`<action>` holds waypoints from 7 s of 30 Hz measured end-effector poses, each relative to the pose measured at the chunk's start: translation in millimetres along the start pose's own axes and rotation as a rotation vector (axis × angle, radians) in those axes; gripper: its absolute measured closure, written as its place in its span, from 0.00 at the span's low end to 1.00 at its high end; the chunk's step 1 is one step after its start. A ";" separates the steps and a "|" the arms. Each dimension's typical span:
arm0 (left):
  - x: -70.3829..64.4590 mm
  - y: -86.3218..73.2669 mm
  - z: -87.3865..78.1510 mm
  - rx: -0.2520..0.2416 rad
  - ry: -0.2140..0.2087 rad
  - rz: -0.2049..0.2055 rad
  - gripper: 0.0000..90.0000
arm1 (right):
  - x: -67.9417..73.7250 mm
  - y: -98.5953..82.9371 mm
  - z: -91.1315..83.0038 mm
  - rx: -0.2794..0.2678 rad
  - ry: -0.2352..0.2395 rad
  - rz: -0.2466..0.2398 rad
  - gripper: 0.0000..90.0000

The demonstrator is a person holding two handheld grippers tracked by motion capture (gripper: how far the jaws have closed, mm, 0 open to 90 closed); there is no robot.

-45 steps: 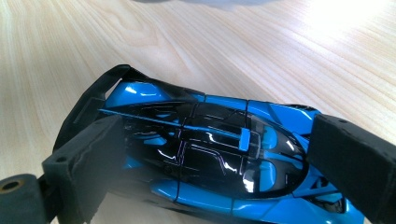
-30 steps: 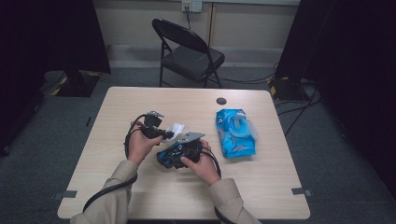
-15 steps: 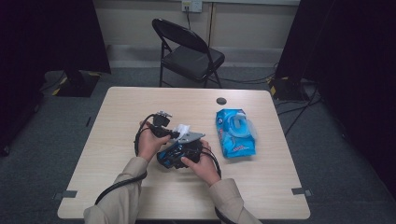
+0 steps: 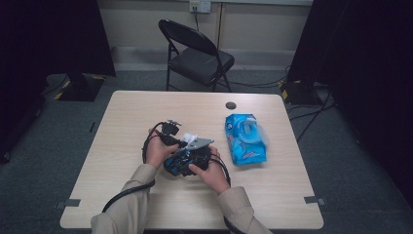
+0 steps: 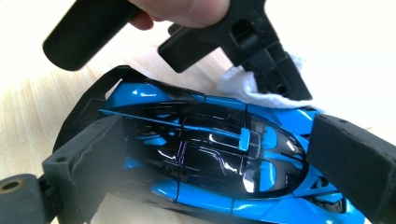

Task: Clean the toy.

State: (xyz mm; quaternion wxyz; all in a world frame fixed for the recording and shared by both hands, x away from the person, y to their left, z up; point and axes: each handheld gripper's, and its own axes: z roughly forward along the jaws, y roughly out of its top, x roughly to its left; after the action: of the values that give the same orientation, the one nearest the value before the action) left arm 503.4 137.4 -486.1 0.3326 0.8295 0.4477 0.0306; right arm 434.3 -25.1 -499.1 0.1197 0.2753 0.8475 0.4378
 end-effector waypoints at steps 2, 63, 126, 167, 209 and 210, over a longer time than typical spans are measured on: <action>1.6 -1.8 -2.2 0.009 -0.009 0.000 0.90 | -0.1 0.1 0.0 0.001 0.000 -0.001 0.05; -21.9 -38.8 -100.2 -0.109 -0.073 0.089 0.90 | -3.2 7.6 -18.3 0.030 0.019 -0.024 0.15; -95.3 -20.0 -26.1 -0.109 -0.115 0.281 0.28 | -28.8 -87.9 -131.2 0.111 -0.036 -0.059 0.15; -50.0 -1.8 19.8 0.003 0.016 0.221 0.21 | -32.7 -84.4 -122.3 0.066 0.012 0.001 0.15; -51.1 -11.9 -21.3 -0.126 -0.017 0.208 0.27 | -31.1 -85.4 -119.2 0.079 0.018 0.001 0.16; -51.0 -12.3 -22.9 -0.134 -0.023 0.205 0.27 | -31.3 -85.1 -119.6 0.076 0.019 0.002 0.16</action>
State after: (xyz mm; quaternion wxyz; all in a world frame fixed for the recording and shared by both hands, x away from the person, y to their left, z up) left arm 456.1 115.1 -462.9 0.3875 0.8471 0.3536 0.0849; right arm 376.1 -163.4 -498.7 0.1006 0.2762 0.8644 0.4079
